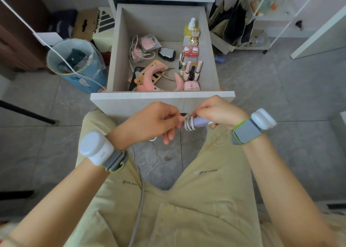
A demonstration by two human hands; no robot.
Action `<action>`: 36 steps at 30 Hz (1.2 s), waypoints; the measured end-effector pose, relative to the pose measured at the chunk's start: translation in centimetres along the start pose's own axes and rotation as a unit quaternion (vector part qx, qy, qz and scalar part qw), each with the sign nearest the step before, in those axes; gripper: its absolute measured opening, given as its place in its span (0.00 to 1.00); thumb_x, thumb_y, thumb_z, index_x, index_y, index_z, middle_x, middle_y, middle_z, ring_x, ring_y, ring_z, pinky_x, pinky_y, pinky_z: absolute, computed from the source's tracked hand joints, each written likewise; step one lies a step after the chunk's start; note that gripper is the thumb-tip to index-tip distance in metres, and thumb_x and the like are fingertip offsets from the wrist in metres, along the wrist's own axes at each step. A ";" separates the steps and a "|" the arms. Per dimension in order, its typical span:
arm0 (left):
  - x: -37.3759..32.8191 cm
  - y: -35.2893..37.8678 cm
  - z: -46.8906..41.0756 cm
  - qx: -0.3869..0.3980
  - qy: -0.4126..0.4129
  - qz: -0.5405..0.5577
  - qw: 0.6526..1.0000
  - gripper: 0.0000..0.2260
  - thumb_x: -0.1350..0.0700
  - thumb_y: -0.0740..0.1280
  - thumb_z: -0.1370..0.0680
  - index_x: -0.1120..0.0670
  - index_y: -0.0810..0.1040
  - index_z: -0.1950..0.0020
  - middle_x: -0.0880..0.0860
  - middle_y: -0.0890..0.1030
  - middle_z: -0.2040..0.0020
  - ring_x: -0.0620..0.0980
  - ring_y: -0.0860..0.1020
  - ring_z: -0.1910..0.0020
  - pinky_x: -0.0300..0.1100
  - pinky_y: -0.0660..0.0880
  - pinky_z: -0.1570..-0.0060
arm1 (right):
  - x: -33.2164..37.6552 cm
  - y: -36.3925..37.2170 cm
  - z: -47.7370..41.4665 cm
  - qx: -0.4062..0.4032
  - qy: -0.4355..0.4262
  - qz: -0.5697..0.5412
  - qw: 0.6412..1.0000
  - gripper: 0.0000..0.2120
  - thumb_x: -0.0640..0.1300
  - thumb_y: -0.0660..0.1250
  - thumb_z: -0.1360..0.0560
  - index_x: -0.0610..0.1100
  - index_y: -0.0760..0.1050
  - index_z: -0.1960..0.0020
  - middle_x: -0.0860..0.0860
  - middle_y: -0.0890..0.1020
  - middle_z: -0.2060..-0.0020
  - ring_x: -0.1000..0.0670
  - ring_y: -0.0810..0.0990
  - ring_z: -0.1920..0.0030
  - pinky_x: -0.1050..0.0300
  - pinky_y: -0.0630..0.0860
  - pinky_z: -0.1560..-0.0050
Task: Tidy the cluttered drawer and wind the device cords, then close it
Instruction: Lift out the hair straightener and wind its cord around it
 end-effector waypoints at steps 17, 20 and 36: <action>0.4 1.1 0.0 -0.208 0.115 -0.385 0.892 0.10 0.49 0.67 0.25 0.54 0.71 0.58 0.54 0.78 0.65 0.60 0.77 0.63 0.42 0.60 0.67 | 0.7 0.4 0.8 0.100 -0.088 0.077 0.988 0.10 0.48 0.69 0.27 0.44 0.78 0.49 0.49 0.82 0.55 0.51 0.80 0.54 0.57 0.77 0.49; 1.1 1.1 -0.3 -0.188 0.076 -0.374 0.905 0.10 0.48 0.66 0.24 0.55 0.72 0.55 0.52 0.77 0.62 0.57 0.76 0.60 0.42 0.62 0.65 | 1.4 0.5 1.4 0.079 -0.116 0.235 0.962 0.14 0.49 0.65 0.24 0.42 0.78 0.44 0.45 0.82 0.50 0.45 0.79 0.47 0.52 0.73 0.43; 3.0 -1.1 1.2 -0.119 0.096 -0.357 0.922 0.13 0.44 0.59 0.22 0.51 0.75 0.58 0.46 0.71 0.74 0.49 0.72 0.71 0.36 0.64 0.72 | 1.2 3.1 0.4 -0.032 -0.082 0.276 0.957 0.13 0.47 0.59 0.23 0.40 0.77 0.58 0.45 0.75 0.65 0.45 0.74 0.61 0.57 0.66 0.64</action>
Point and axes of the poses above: each hand's wrist, its own z-axis away from the middle knuckle, its own y-axis out of the palm, x = y × z, the point moved 2 cm from there along -z, towards the middle knuckle
